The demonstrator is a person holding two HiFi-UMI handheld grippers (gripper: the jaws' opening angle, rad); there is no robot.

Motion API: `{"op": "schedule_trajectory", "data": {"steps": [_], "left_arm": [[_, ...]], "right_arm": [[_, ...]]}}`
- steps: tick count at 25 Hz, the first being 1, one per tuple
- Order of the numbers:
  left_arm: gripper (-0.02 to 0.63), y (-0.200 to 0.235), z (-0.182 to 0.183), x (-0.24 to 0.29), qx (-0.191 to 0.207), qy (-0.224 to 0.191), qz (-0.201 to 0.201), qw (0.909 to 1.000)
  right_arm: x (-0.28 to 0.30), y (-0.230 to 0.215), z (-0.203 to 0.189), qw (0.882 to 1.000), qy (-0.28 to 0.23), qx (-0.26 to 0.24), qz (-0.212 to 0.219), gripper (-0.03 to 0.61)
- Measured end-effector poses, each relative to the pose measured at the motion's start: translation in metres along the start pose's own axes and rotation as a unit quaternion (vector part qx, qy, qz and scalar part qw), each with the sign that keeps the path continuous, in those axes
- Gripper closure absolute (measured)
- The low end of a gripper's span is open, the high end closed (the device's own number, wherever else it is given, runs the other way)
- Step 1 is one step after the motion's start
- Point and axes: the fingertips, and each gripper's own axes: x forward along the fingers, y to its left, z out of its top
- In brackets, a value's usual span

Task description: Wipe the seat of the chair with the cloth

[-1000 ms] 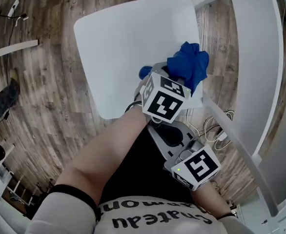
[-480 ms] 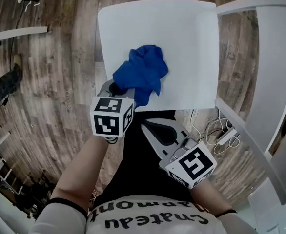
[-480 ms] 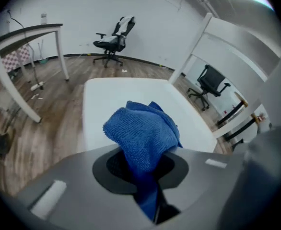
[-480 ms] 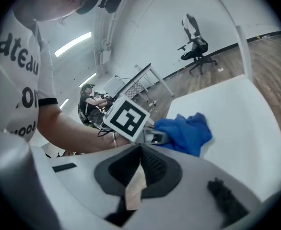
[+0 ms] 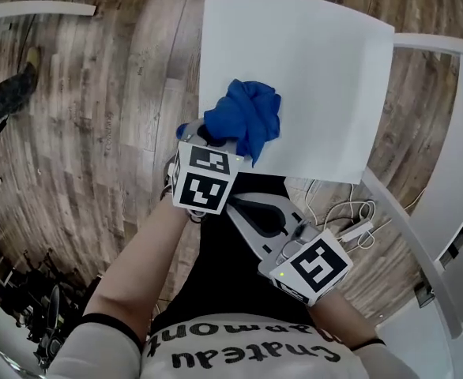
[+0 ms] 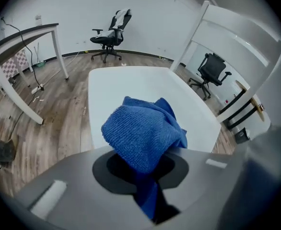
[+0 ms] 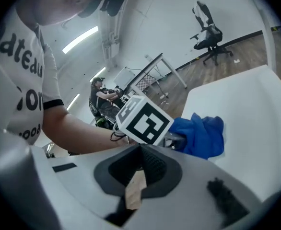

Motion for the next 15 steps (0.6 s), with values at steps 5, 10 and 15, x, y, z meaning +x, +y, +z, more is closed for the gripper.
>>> {"op": "schedule_trajectory", "data": {"steps": [5,10,15], "left_arm": [[0.548,-0.043,0.024,0.019,0.050,0.003,-0.044,0.9978],[0.548,-0.109,0.055,0.045,0.100,0.000,-0.085,0.9914],[0.548,-0.187,0.075,0.071,0.141,-0.015,-0.140,0.9800]], "right_arm": [[-0.030,-0.022,-0.007,0.999,-0.011,0.014,-0.039,0.565],[-0.080,-0.056,-0.021,0.993,-0.029,0.053,-0.100,0.563],[-0.120,-0.075,-0.042,0.984,-0.054,0.080,-0.153,0.563]]}}
